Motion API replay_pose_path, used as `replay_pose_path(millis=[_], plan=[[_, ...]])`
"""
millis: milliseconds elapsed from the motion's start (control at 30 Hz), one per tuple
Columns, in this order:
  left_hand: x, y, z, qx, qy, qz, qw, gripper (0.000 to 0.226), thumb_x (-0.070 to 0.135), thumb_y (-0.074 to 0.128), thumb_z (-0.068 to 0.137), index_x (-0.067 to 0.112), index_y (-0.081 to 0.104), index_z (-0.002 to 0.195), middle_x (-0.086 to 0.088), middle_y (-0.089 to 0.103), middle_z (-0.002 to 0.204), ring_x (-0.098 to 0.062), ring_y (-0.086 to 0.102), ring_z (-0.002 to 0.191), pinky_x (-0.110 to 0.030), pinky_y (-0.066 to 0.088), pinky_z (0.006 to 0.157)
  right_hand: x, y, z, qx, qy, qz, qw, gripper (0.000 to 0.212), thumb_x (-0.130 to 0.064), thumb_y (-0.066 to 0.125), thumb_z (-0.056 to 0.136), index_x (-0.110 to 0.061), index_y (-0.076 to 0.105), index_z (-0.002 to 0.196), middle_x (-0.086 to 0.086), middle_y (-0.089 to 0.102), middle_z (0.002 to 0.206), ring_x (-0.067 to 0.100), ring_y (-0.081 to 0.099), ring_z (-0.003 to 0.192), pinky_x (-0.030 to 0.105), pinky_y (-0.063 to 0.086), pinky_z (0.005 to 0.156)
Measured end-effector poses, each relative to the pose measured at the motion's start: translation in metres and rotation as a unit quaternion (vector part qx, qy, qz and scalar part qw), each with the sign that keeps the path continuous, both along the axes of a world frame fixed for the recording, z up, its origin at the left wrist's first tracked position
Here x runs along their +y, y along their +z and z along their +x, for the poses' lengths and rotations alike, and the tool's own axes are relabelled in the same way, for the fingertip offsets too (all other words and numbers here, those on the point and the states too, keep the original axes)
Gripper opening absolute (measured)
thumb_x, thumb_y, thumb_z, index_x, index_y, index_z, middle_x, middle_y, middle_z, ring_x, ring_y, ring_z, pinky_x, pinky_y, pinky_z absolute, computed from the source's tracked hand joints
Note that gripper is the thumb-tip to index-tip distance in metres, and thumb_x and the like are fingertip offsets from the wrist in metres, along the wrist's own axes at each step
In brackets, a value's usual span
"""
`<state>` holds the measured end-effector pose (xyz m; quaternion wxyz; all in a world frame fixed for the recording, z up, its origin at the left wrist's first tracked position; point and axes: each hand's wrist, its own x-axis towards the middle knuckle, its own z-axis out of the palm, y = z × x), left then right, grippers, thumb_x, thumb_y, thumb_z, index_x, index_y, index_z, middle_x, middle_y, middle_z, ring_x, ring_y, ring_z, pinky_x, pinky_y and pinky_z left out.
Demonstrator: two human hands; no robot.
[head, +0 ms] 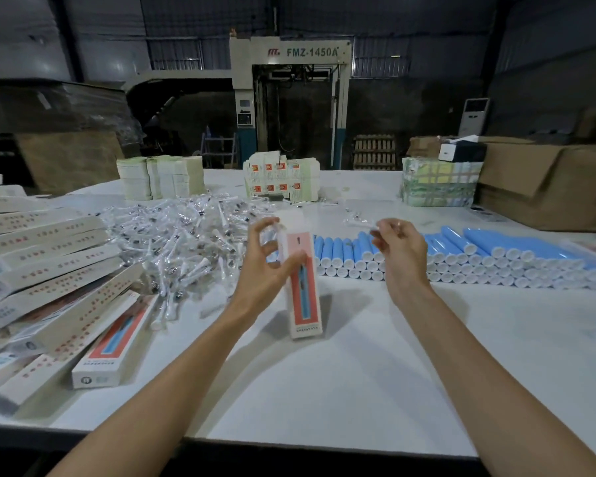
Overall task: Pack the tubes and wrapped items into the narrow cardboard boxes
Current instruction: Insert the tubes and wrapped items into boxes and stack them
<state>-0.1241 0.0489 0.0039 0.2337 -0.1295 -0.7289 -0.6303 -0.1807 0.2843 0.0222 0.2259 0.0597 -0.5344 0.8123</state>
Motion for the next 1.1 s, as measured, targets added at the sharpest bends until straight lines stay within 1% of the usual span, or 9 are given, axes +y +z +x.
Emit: replay_pose_path(millis=[67,167,333,467,600,700,800,967,1100], plan=[[0.014,-0.002,0.003,0.001,-0.028,-0.014,1.000,0.063,0.028,0.083,0.094,0.044,0.039,0.137,0.022,0.071,0.115,-0.001,0.076,0.100,-0.024,0.065,0.070,0.001,0.012,0.007,0.055,-0.015,0.026,0.998,0.006,-0.007,0.063,0.103,-0.009,0.065,0.108,0.008,0.075,0.096,0.019,0.073,0.089,0.027,0.057,0.082],[0.023,-0.002,0.005,0.015,-0.044,-0.015,0.999,0.061,0.024,0.083,0.095,0.040,0.039,0.135,0.042,0.067,0.111,0.000,0.075,0.105,-0.023,0.063,0.071,-0.004,0.029,0.020,0.116,-0.032,0.067,0.991,0.026,-0.017,0.067,0.102,-0.015,0.049,0.122,0.011,0.078,0.100,0.018,0.073,0.086,0.025,0.057,0.083],[0.023,0.001,0.010,0.006,-0.063,0.012,0.998,0.059,0.027,0.084,0.094,0.043,0.040,0.131,0.006,0.077,0.119,-0.018,0.080,0.100,-0.026,0.064,0.074,-0.024,0.060,0.032,0.185,-0.045,0.162,0.968,0.024,-0.018,0.068,0.101,-0.014,0.048,0.113,0.009,0.075,0.087,0.017,0.070,0.076,0.025,0.055,0.075],[0.025,0.002,0.013,0.009,-0.081,0.017,0.997,0.060,0.025,0.083,0.095,0.037,0.039,0.135,0.015,0.080,0.112,-0.021,0.082,0.091,-0.023,0.062,0.072,-0.043,0.070,0.032,0.204,-0.053,0.277,0.937,0.032,-0.020,0.071,0.100,-0.014,0.045,0.116,0.004,0.073,0.079,0.016,0.071,0.075,0.024,0.057,0.075],[0.023,0.001,0.012,0.016,-0.078,0.015,0.997,0.064,0.027,0.084,0.094,0.037,0.038,0.138,0.011,0.080,0.110,-0.021,0.082,0.091,-0.022,0.062,0.074,-0.054,0.068,0.030,0.191,-0.037,0.393,0.899,0.023,-0.023,0.074,0.097,-0.015,0.055,0.107,0.001,0.071,0.086,0.015,0.070,0.079,0.025,0.056,0.071],[0.020,0.000,0.010,0.027,-0.084,0.012,0.996,0.068,0.031,0.084,0.094,0.045,0.036,0.140,0.012,0.080,0.113,-0.021,0.082,0.093,-0.021,0.061,0.075,-0.059,0.064,0.031,0.197,-0.023,0.443,0.874,0.019,-0.021,0.077,0.094,-0.013,0.062,0.101,0.001,0.069,0.089,0.014,0.065,0.081,0.020,0.052,0.071],[0.017,-0.003,0.007,0.021,-0.093,0.027,0.995,0.074,0.032,0.085,0.093,0.046,0.032,0.143,0.001,0.080,0.118,-0.026,0.082,0.090,-0.024,0.062,0.076,-0.060,0.063,0.034,0.191,-0.009,0.443,0.876,0.014,-0.017,0.078,0.091,-0.012,0.066,0.095,0.002,0.070,0.088,0.013,0.063,0.079,0.014,0.046,0.069],[0.014,-0.006,0.003,0.019,-0.099,0.031,0.994,0.071,0.032,0.084,0.094,0.040,0.030,0.141,-0.006,0.080,0.115,-0.028,0.082,0.089,-0.027,0.063,0.077,-0.059,0.064,0.033,0.179,0.027,0.499,0.847,0.008,-0.021,0.076,0.093,-0.015,0.071,0.090,-0.003,0.070,0.088,0.012,0.061,0.087,0.026,0.050,0.080],[0.013,-0.006,0.002,0.011,-0.102,0.044,0.994,0.067,0.028,0.082,0.095,0.037,0.033,0.139,-0.003,0.080,0.114,-0.028,0.082,0.089,-0.027,0.063,0.075,-0.062,0.051,0.027,0.148,0.034,0.548,0.823,0.011,-0.031,0.071,0.099,-0.021,0.074,0.098,-0.003,0.058,0.113,0.013,0.046,0.116,0.026,0.039,0.098]])
